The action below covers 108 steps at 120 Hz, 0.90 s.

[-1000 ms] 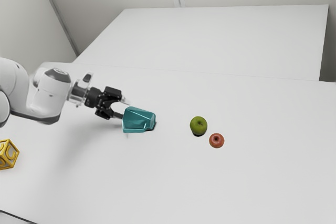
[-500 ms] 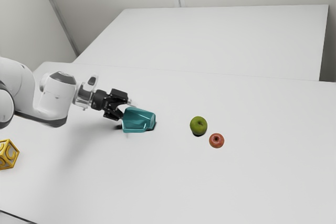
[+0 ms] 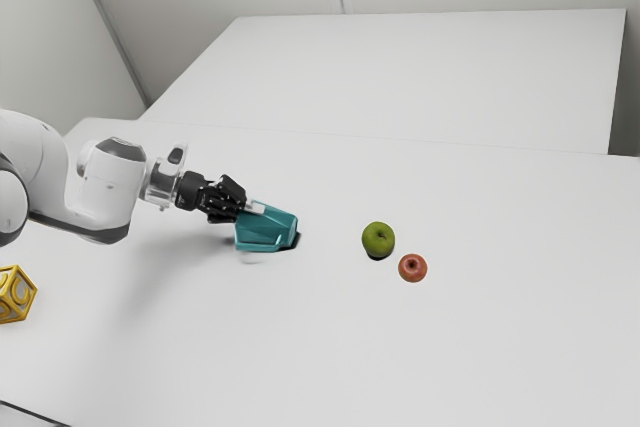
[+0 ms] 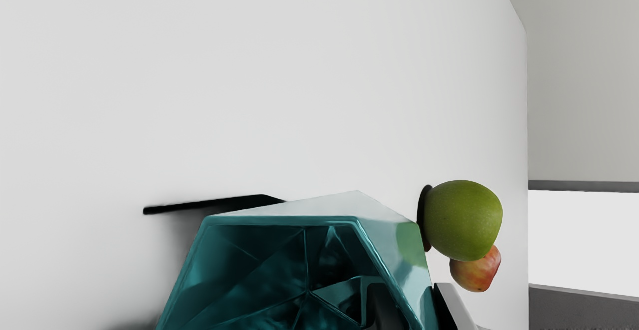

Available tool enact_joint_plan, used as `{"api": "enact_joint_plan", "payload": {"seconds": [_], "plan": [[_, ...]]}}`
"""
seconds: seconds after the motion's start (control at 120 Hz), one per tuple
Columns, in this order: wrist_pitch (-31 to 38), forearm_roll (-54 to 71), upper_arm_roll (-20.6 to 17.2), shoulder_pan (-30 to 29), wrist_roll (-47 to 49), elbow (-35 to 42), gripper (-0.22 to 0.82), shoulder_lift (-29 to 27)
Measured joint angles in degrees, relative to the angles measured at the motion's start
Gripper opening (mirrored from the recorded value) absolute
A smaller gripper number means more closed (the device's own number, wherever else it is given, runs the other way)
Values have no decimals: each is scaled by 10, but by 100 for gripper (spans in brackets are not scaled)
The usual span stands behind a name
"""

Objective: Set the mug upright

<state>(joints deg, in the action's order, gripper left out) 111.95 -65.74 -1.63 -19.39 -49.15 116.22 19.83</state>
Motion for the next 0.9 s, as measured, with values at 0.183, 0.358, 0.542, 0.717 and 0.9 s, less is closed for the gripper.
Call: {"api": "enact_joint_plan", "payload": {"seconds": [0.183,0.358,0.542,0.717,0.9], "plan": [[1,1,0,7,-5,1,-14,-18],[-1,6,1,13,-4,0,-16,-45],[-3,62,1,16,9,-4,-17,-87],[-5,158,1,23,36,-17,-17,-118],[-6,292,-2,36,80,-34,-17,-144]]}}
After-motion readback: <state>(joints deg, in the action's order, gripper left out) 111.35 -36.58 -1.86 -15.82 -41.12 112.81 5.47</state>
